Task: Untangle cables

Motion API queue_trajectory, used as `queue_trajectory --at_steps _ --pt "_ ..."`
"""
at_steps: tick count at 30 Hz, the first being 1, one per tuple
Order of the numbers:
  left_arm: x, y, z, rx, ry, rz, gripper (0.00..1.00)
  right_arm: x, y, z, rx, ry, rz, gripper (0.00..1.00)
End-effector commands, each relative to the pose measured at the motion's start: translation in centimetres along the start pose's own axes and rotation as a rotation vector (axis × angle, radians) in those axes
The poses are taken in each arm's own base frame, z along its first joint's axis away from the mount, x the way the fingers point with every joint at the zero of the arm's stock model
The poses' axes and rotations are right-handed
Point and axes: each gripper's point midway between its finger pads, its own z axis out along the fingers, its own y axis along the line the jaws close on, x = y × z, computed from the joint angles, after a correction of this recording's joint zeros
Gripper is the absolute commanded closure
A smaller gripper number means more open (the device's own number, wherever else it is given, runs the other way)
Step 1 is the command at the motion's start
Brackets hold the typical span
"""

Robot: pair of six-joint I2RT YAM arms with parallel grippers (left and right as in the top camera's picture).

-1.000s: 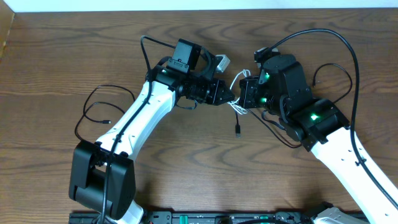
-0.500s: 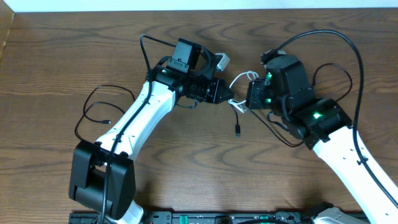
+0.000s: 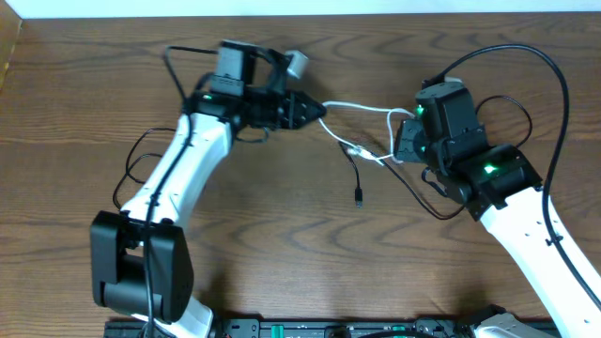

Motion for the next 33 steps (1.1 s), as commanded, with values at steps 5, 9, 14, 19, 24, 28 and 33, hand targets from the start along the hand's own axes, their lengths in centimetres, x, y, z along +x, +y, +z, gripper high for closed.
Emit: queue_trajectory --at_steps 5,9,14,19,24,28,33 --pt "-1.2 1.6 -3.1 0.071 -0.049 -0.098 0.92 -1.1 -1.6 0.3 0.084 -0.039 0.018 0.99" --pt "-1.6 2.5 -4.0 0.061 -0.071 -0.111 0.92 -0.9 -2.5 1.1 0.135 -0.022 0.004 0.88" --pt "-1.8 2.1 -4.9 0.114 -0.079 -0.120 0.92 0.4 -2.0 3.0 0.099 0.059 -0.022 0.57" --pt "-1.8 2.0 -5.0 0.118 -0.079 -0.122 0.92 3.4 3.8 5.1 -0.216 0.219 -0.162 0.32" --pt "-2.2 0.4 -5.7 0.156 -0.090 -0.113 0.92 5.8 5.2 8.4 -0.255 0.311 -0.174 0.29" --pt "-3.0 -2.3 -7.4 0.178 -0.132 -0.062 0.92 8.4 7.7 10.3 -0.378 0.399 -0.223 0.29" --pt "-3.9 -7.3 -11.0 0.170 -0.227 0.095 0.92 11.2 10.0 11.7 -0.438 0.460 -0.271 0.29"
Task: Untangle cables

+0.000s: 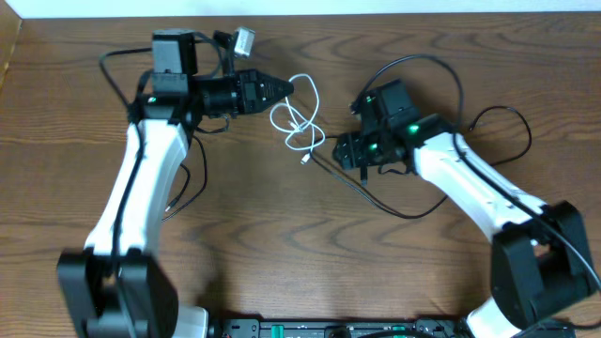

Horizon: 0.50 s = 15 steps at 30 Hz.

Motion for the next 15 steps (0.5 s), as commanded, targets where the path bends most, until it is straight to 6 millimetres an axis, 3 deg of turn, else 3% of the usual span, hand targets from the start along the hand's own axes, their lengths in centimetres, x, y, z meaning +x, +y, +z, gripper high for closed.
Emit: queue_trajectory --at_steps 1,5,6,9,15 --pt "-1.1 -6.0 -3.0 0.028 -0.087 0.164 0.92 0.9 3.0 1.5 -0.091 0.044 -0.081 0.29" --pt "-2.3 -9.3 -5.5 -0.010 -0.189 0.286 0.92 1.9 3.9 2.7 -0.073 0.065 -0.111 0.28" --pt "-2.5 -9.7 -6.1 -0.027 -0.212 0.303 0.92 2.0 3.9 2.9 -0.055 0.066 -0.119 0.34" --pt "-2.9 -11.2 -8.0 -0.063 -0.274 0.348 0.92 2.2 3.3 3.3 0.006 0.060 -0.091 0.99" --pt "-3.5 -12.1 -11.5 -0.112 -0.365 0.368 0.92 1.4 4.8 3.5 -0.018 0.013 -0.110 0.99"
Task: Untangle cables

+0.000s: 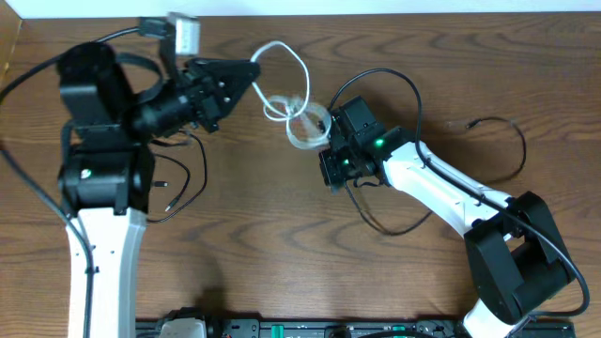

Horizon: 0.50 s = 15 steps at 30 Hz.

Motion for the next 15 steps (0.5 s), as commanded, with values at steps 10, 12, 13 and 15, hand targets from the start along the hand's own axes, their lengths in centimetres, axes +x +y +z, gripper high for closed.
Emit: queue_trajectory --at_steps 10,12,13,15 --pt "-2.6 2.9 -4.6 -0.151 -0.119 -0.041 0.92 -1.1 10.8 0.3 -0.287 -0.111 -0.281 0.99" --pt "-2.5 2.8 -4.6 -0.146 -0.115 -0.044 0.92 -0.7 10.3 0.9 -0.207 -0.112 -0.288 0.99" --pt "-2.3 2.9 -4.5 -0.146 -0.111 -0.052 0.92 -0.6 8.9 1.3 -0.104 -0.117 -0.262 0.98" --pt "-2.1 3.0 -4.5 -0.149 -0.104 -0.066 0.92 -0.7 6.0 1.4 0.055 -0.125 -0.172 0.73"
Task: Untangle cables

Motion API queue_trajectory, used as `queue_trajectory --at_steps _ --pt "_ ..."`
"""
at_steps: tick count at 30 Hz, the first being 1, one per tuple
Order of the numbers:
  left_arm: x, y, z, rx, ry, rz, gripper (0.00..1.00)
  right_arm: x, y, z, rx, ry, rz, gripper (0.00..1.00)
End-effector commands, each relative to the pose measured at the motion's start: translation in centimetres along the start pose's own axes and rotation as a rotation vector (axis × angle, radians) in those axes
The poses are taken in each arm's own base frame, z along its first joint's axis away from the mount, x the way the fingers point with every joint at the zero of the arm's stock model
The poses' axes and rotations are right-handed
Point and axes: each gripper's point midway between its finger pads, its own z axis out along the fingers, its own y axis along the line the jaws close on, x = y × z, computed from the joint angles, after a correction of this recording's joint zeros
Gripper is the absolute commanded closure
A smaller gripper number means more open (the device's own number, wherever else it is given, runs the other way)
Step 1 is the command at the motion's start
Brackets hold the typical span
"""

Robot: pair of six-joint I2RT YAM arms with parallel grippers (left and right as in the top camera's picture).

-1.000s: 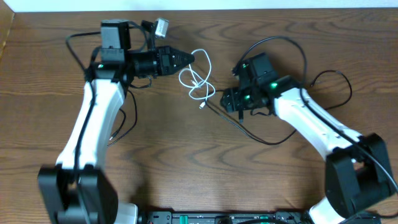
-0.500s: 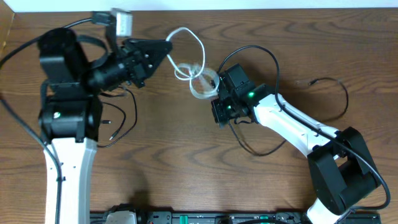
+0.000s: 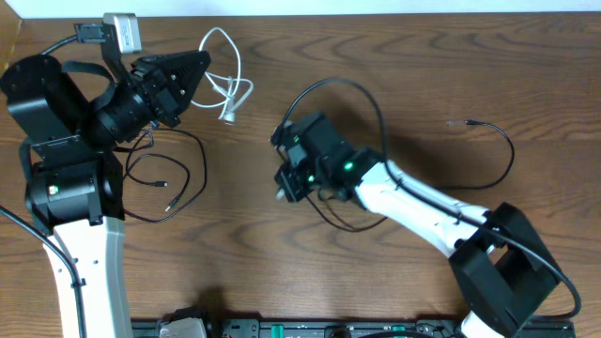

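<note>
A white cable (image 3: 231, 83) hangs in a loose loop from my left gripper (image 3: 195, 68), which is raised at the far left and shut on it; its plug end (image 3: 226, 116) dangles free. My right gripper (image 3: 283, 182) sits low at the table's middle, fingers pointing left, shut on one end of a black cable (image 3: 503, 160). That cable trails under the right arm, out to the right, and ends in a small plug (image 3: 470, 123). White and black cables are apart, with bare wood between them.
A second thin black wire (image 3: 178, 174) lies in loops on the table (image 3: 282, 282) under the left arm, its tip (image 3: 168, 207) pointing down. A black lead (image 3: 349, 86) arcs over the right wrist. A dark rail runs along the near edge.
My left gripper has moved left with the white cable, whose loop now hangs clear of the right gripper. The right gripper moved left and nearer, dragging the black cable along.
First the white and black cables crossed in a knot between the two grippers at mid-table. Then the left gripper was further left with white loops next to the right gripper. Later the loops still touched it. Now the white cable hangs alone.
</note>
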Motion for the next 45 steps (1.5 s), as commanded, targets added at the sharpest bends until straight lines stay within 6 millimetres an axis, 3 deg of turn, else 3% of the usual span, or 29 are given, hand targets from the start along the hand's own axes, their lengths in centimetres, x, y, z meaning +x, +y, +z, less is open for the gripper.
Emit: queue_trajectory --at_steps 1,2,4,6,7,10,14,15,17,18,22,34,45 --pt "0.3 -0.3 -0.3 0.004 0.007 -0.019 0.92 0.1 -5.4 -0.8 0.304 -0.022 0.101 0.58" --pt "0.4 -0.3 -0.3 0.003 0.010 -0.024 0.92 0.4 -6.4 -1.1 0.345 -0.017 0.122 0.42" --pt "0.5 -0.2 -0.3 0.000 0.015 -0.032 0.92 0.8 -7.9 -1.7 0.395 -0.003 0.154 0.21" --pt "0.7 -0.1 -0.3 -0.002 0.021 -0.038 0.92 0.9 -9.2 -2.2 0.412 0.002 0.182 0.08" --pt "0.8 -0.1 -0.3 -0.003 0.024 -0.042 0.92 0.8 -9.8 -2.4 0.418 -0.005 0.201 0.07" --pt "1.5 0.2 -0.2 -0.009 0.047 -0.048 0.93 -0.3 -11.1 -3.5 0.410 -0.048 0.264 0.07" --pt "2.4 0.8 -0.1 -0.021 0.079 -0.069 0.92 -2.4 -10.3 -4.4 0.295 -0.110 0.281 0.07" --pt "2.5 0.9 0.0 -0.022 0.083 -0.075 0.92 -3.0 -9.6 -4.5 0.244 -0.126 0.275 0.08" --pt "2.7 1.1 0.1 -0.023 0.090 -0.086 0.92 -4.7 -7.1 -4.7 0.073 -0.160 0.209 0.25" --pt "2.8 1.2 0.2 -0.024 0.094 -0.092 0.92 -5.5 -5.8 -4.9 -0.009 -0.178 0.172 0.28" --pt "3.1 1.5 0.2 -0.028 0.104 -0.105 0.92 -7.9 -3.2 -6.0 -0.187 -0.256 0.107 0.26" --pt "3.6 1.0 0.2 -0.004 0.124 -0.128 0.92 -11.6 -1.8 -7.5 -0.233 -0.418 0.005 0.34" --pt "3.9 1.1 0.1 -0.006 0.132 -0.141 0.92 -12.8 -0.5 -8.3 -0.289 -0.466 0.001 0.32"
